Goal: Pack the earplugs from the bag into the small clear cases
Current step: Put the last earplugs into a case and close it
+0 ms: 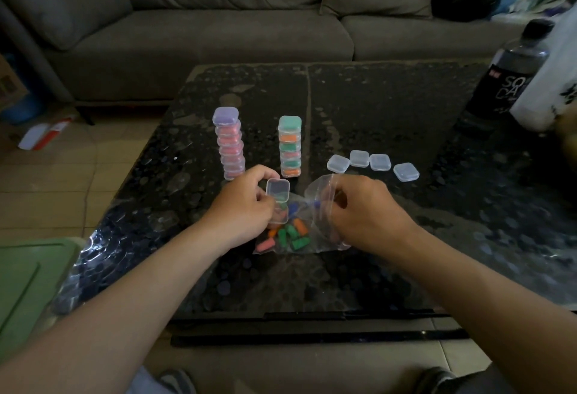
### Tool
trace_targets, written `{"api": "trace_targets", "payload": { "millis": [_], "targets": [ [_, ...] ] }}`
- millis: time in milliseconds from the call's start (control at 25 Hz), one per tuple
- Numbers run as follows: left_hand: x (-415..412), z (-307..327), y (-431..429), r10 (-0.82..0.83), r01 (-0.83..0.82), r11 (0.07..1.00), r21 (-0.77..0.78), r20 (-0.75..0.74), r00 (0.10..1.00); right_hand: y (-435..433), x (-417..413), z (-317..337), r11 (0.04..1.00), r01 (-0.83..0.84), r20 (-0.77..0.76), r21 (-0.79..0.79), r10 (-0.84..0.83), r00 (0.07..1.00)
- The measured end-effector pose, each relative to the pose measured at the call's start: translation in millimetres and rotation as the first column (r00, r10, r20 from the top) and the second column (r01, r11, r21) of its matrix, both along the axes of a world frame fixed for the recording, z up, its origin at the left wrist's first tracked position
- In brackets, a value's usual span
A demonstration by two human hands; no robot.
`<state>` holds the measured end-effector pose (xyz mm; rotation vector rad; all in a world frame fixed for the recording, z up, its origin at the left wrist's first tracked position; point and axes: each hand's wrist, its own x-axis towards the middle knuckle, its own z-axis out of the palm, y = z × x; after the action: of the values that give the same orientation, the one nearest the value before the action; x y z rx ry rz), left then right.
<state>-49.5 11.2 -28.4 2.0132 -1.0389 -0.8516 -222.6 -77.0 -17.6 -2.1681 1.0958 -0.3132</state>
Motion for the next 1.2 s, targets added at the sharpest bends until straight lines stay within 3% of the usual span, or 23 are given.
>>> {"api": "trace_targets", "payload": {
  "millis": [120,360,640,840,1000,1200],
  "targets": [
    [-2.0,2.0,1.5,0.002,-0.002,1.0,0.012,0.01,1.0,-1.9,-3.6,3.5,1.0,0.017,0.002,0.014,-0.017,1.0],
    [-1.8,4.3,2.7,0.032,-0.033,0.999,-0.023,-0.03,0.999,-9.8,-17.2,13.4,0.993,0.003,-0.031,-0.119,-0.007,0.999],
    [-2.6,10.8,0.5,0.11,-0.146,0.977,-0.152,-0.226,0.968,-9.1,-22.6,21.9,0.972,0.077,0.195,-0.221,-0.033,0.98],
    [-11.7,14.6,0.1,0.073,-0.157,0.966,-0.205,-0.365,0.928,-2.6,-18.4,23.3,0.921,0.022,0.321,-0.388,0.112,0.941],
    [-21.0,18.7,3.3,-0.01,-0.102,0.968,-0.231,-0.437,0.9,4.4,-12.1,17.3,0.851,-0.197,0.178,-0.487,0.317,0.931],
    [-19.4,18.9,4.9,-0.065,-0.049,0.971,-0.232,-0.459,0.886,6.6,-6.4,13.1,0.874,-0.22,0.162,-0.434,0.316,0.935]
  ]
}}
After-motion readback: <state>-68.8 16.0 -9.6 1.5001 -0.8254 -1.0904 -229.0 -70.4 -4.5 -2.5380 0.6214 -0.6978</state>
